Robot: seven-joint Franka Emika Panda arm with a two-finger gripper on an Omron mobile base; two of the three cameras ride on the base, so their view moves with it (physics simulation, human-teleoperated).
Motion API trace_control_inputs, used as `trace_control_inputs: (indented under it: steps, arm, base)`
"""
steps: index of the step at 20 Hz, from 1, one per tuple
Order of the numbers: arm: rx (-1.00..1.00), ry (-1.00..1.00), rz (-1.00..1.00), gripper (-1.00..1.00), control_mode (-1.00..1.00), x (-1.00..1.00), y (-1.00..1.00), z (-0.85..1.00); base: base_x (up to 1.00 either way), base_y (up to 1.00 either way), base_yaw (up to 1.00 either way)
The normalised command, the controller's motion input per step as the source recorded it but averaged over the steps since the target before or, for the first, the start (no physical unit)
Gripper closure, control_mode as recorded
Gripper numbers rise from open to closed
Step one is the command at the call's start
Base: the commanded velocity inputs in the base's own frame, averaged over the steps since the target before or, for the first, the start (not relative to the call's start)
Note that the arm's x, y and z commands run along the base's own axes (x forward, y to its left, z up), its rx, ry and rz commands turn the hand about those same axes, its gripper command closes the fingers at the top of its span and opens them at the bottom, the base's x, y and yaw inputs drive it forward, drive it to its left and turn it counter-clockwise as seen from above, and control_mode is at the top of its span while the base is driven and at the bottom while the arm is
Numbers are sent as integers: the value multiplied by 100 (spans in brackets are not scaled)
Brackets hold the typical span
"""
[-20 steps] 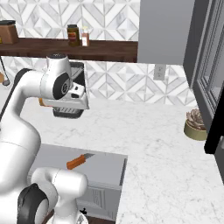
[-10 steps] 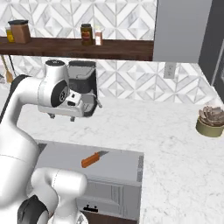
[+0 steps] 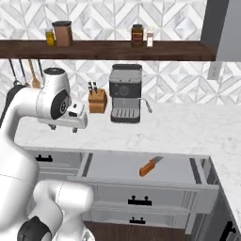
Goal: Pick up the knife from the drawer and place it on the cutting board. Then place the meat from the plate to the cutting board.
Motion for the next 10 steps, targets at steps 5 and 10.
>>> trace_control_inputs:
  steps: [5, 10]
  arm:
    - [0, 0, 0, -100, 100, 0, 0, 0]
    - [0, 0, 0, -100, 100, 0, 0, 0]
  base:
    - [-10, 100, -44]
    - [-41, 76, -64]
